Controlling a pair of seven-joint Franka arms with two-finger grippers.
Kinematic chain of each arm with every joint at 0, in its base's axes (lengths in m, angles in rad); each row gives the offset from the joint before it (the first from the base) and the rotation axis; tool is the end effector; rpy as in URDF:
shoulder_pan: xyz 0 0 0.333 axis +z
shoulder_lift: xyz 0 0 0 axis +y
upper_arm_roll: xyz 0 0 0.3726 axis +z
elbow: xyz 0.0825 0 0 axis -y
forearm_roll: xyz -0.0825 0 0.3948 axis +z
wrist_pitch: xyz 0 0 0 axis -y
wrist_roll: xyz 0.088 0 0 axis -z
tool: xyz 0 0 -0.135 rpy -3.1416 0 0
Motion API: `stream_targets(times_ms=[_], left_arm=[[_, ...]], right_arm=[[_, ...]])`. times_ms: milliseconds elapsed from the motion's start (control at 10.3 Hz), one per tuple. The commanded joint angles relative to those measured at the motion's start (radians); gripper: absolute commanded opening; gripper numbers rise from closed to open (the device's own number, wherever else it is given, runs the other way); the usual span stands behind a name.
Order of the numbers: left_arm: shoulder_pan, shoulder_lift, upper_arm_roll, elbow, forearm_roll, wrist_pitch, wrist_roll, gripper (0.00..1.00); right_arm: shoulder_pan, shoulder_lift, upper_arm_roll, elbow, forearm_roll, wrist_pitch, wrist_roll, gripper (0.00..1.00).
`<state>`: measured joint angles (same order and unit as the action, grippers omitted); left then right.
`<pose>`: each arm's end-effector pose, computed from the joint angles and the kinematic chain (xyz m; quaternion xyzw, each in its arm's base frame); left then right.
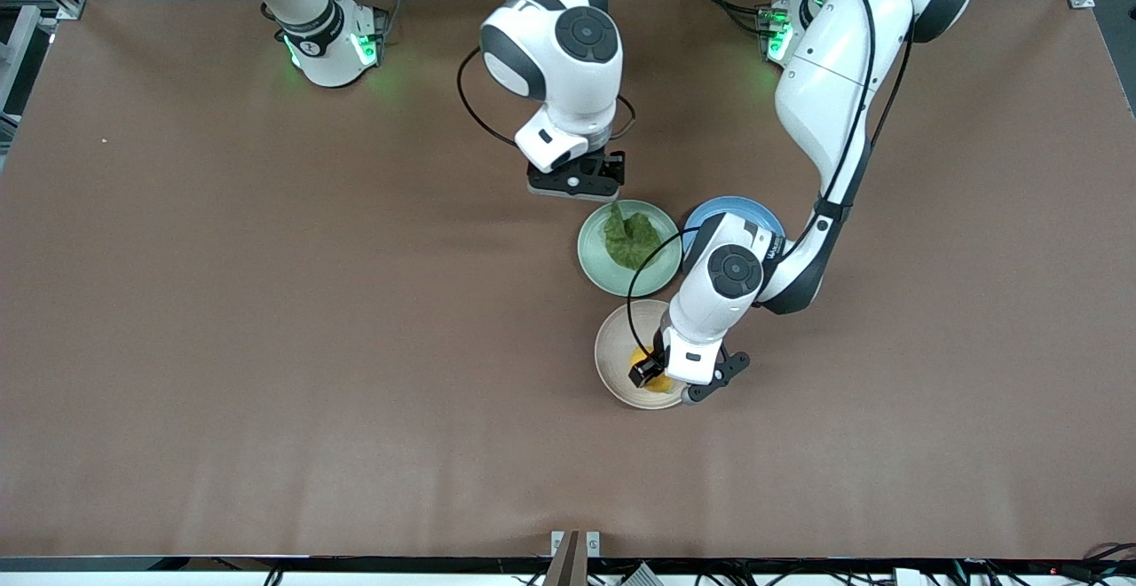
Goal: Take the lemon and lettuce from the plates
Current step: 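Grasp the lemon with the left gripper while the right gripper reaches the lettuce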
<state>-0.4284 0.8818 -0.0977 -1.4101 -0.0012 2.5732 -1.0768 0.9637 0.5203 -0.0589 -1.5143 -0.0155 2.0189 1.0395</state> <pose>0.7129 -0.3918 0.2045 0.9454 0.2913 0.0734 0.1264 0.4482 0.5796 0.3767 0.9979 -0.0601 0.0137 0.0183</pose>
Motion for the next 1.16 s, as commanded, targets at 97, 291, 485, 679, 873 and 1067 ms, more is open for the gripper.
stream_targets(times_ms=[97, 291, 485, 679, 873, 1067], left_arm=[[0.009, -0.033, 0.012, 0.016, 0.000, 0.004, -0.015, 0.00], [0.039, -0.075, 0.012, 0.014, 0.001, -0.022, -0.014, 0.00], [0.063, -0.115, 0.013, 0.013, 0.004, -0.080, -0.011, 0.00], [0.077, -0.173, 0.013, 0.010, 0.029, -0.190, 0.003, 0.00], [0.079, -0.231, 0.012, -0.024, 0.030, -0.270, 0.035, 0.00], [0.094, -0.311, 0.012, -0.110, 0.032, -0.315, 0.070, 0.00]], right_arm=[[0.024, 0.064, -0.009, 0.051, -0.015, 0.026, 0.059, 1.00], [0.026, 0.113, -0.009, 0.091, -0.014, 0.038, 0.059, 1.00], [0.036, 0.141, -0.009, 0.103, -0.015, 0.085, 0.056, 1.00], [0.043, 0.171, -0.009, 0.103, -0.020, 0.144, 0.057, 1.00], [0.046, 0.216, -0.010, 0.114, -0.029, 0.220, 0.057, 1.00], [0.059, 0.294, -0.012, 0.181, -0.079, 0.228, 0.060, 0.99]])
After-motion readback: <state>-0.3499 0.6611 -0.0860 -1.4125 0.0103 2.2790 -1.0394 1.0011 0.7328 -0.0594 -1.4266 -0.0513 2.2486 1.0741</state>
